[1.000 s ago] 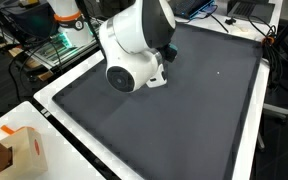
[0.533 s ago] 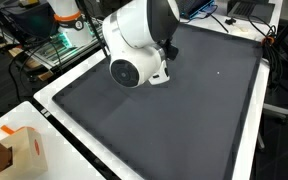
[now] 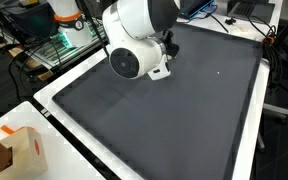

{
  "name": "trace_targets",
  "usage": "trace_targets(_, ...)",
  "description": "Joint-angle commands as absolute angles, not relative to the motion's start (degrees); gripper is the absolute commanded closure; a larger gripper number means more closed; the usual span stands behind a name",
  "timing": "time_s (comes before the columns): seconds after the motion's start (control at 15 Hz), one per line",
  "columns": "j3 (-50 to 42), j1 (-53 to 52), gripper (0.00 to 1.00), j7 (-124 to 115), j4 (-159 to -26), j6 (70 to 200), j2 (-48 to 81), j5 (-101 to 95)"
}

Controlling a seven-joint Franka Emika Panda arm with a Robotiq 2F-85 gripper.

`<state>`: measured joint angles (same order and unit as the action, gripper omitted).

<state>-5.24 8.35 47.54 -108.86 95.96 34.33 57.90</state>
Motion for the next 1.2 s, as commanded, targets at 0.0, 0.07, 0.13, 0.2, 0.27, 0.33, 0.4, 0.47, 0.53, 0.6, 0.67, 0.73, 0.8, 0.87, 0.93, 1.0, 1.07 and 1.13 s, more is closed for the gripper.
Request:
trace_targets(0.0,-4.7,7.6,0.75,48.5,-112.4,99.7,30.6,56.1)
trace_targets(0.07,-4.5,7.5,0.75,48.6,-112.8,100.1,29.9,55.9)
trace_targets(0.13,-4.3,7.4,0.75,48.6,-113.2,100.5,29.0,55.7)
trace_targets(0.2,-4.2,7.1,0.75,48.5,-113.6,100.9,28.2,55.2)
trace_targets(0.27,-4.0,7.0,0.75,48.2,-113.8,100.8,27.4,54.7)
trace_targets(0.33,-3.7,7.0,0.75,48.6,-114.0,100.6,26.5,54.6)
trace_targets(0.4,-3.5,6.9,0.75,48.7,-114.2,100.3,25.7,54.3)
trace_targets(0.47,-3.3,6.9,0.75,48.8,-114.4,99.9,24.8,54.0)
trace_targets(0.53,-3.2,6.6,0.75,48.4,-114.6,99.7,23.6,53.3)
trace_targets(0.6,-3.1,6.5,0.75,48.0,-114.8,99.7,22.6,52.9)
trace_targets(0.67,-3.0,6.4,0.75,47.7,-115.0,99.5,21.4,52.3)
trace_targets(0.73,-3.0,6.2,0.75,47.3,-115.5,99.5,20.0,51.7)
trace_targets(0.8,-3.0,6.0,0.75,46.9,-116.1,99.6,18.3,50.8)
trace_targets(0.87,-3.0,5.8,0.75,46.5,-116.5,99.7,16.8,49.9)
trace_targets(0.93,-3.0,5.6,0.75,46.0,-116.9,100.1,15.4,49.0)
trace_targets(1.0,-3.1,5.2,0.75,44.8,-117.4,100.4,13.7,47.8)
trace_targets(1.07,-3.0,4.9,0.75,43.9,-117.9,100.6,12.2,46.8)
trace_targets(1.13,-3.0,4.6,0.75,42.3,-118.5,101.2,10.5,45.4)
